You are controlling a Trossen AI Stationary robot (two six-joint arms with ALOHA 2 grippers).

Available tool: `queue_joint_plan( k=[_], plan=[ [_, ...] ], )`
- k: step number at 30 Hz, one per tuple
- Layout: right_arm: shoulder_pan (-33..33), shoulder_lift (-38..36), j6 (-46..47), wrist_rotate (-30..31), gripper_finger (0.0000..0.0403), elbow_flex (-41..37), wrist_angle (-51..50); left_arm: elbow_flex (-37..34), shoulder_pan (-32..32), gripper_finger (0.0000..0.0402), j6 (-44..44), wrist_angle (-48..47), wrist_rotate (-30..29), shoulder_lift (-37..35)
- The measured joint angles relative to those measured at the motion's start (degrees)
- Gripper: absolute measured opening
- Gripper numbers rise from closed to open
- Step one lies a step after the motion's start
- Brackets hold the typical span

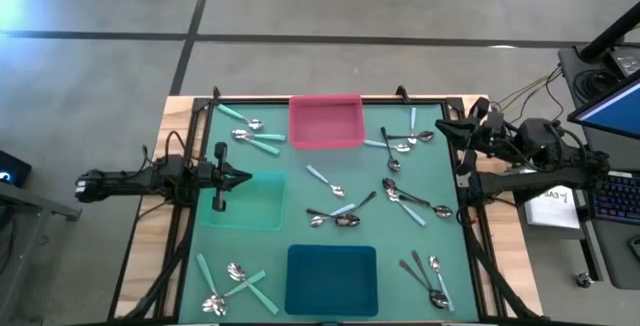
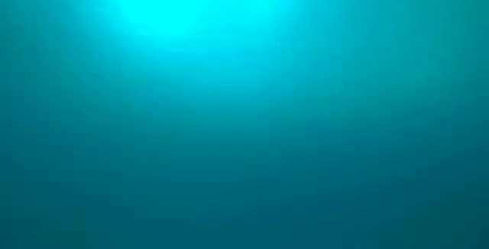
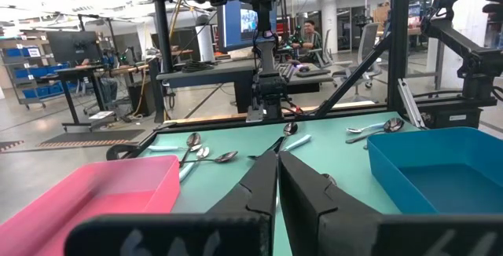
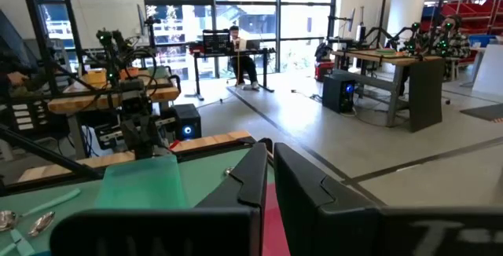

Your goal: Sort silverware by color (type)

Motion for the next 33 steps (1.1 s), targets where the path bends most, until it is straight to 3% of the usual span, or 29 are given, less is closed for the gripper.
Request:
queue_joint_plan(
  k=[12, 33],
  plan=[
    [0.0, 0.0, -4.2, 0.0, 0.0018, 0.0, 0.1, 0.0, 0.0, 0.0, 0.0, 0.0, 0.0, 0.0],
    [0.0, 1.3, 1.6, 0.0, 0.0018, 0.0, 1.0, 0.0, 0.0, 0.0, 0.0, 0.0, 0.0, 0.0]
  ],
)
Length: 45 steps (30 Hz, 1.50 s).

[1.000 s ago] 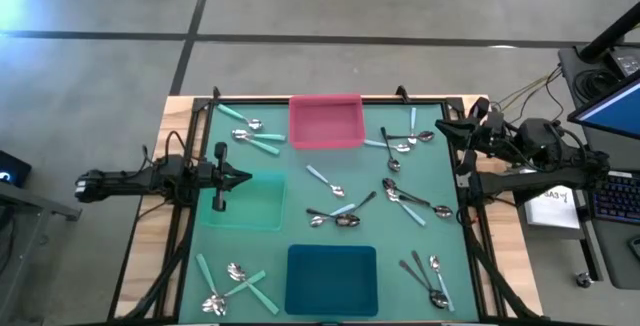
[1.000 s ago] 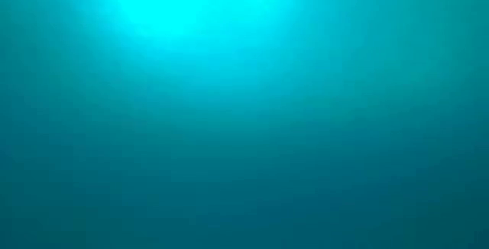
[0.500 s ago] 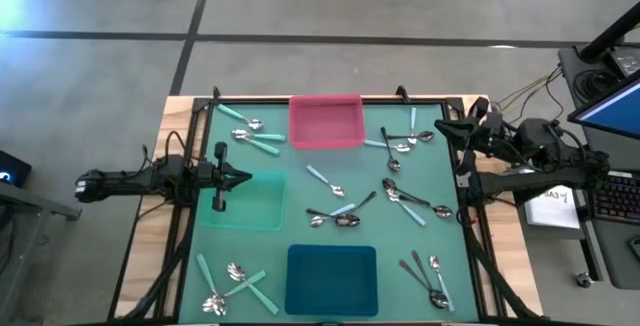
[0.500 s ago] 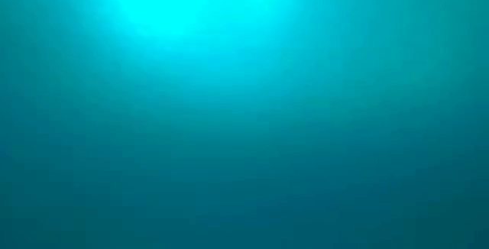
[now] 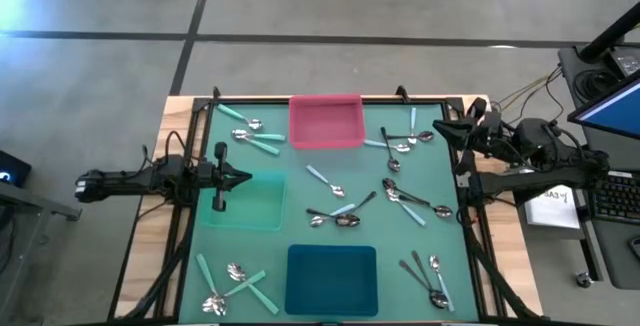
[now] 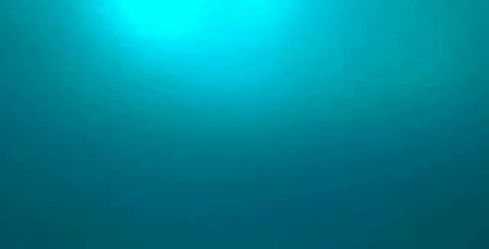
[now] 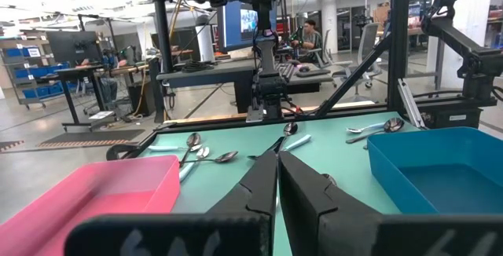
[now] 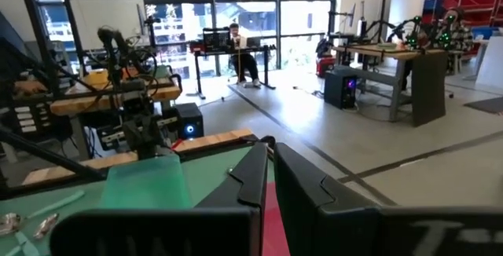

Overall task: Sort silverware by color (type)
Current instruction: Put the black spoon into the red bin

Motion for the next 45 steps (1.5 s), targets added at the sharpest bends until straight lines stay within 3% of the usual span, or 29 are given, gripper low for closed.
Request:
queue_joint_plan(
  k=[8, 26, 41, 45],
  plan=[
    [0.0, 0.9, 10.2, 0.0, 0.0018, 0.0, 0.5, 0.0, 0.0, 0.0, 0.0, 0.0, 0.0, 0.0],
    [-5.0, 17.7, 28.7, 2.7, 0.002, -0.1, -11.6, 0.0, 0.0, 0.0, 0.0, 0.0, 0.0, 0.0],
    [-18.7, 24.4, 38.2, 2.4, 0.0126, 0.0, -23.6, 0.0, 0.0, 0.0, 0.0, 0.0, 0.0, 0.0],
    [-21.2, 27.4, 39.2, -0.8, 0.0138, 0.0, -22.8, 0.0, 0.0, 0.0, 0.0, 0.0, 0.0, 0.0]
  ],
)
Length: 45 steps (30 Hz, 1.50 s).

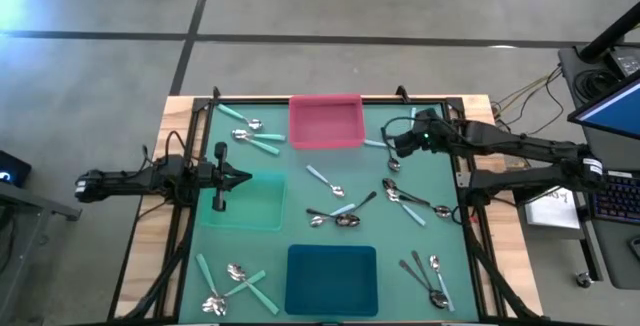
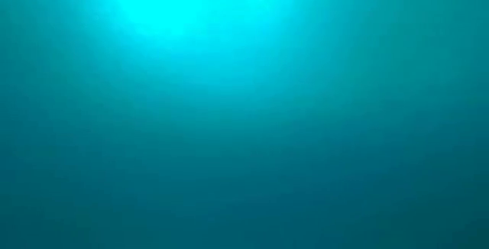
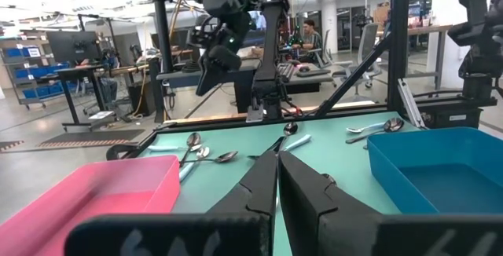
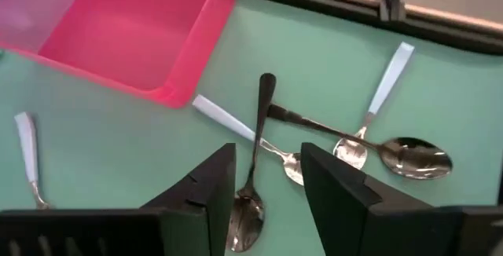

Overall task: Sort silverware by color (type)
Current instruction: Put the black spoon into the red bin

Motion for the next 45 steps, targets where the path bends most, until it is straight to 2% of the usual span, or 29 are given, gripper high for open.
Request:
queue_joint_plan(
  k=[11, 27, 35, 45],
  plan=[
    [-0.6, 12.7, 1.6, -1.3, 0.0135, 0.0, 2.2, 0.0, 0.0, 0.0, 0.0, 0.0, 0.0, 0.0],
    [-0.9, 26.0, 4.4, -2.7, 0.0127, 0.0, 7.6, 0.0, 0.0, 0.0, 0.0, 0.0, 0.0, 0.0],
    [-1.1, 30.9, 5.4, -3.9, 0.0129, 0.0, 10.7, 0.0, 0.0, 0.0, 0.0, 0.0, 0.0, 0.0],
    [-1.2, 35.2, 5.9, -3.7, 0.011, 0.1, 12.6, 0.0, 0.0, 0.0, 0.0, 0.0, 0.0, 0.0]
  ],
)
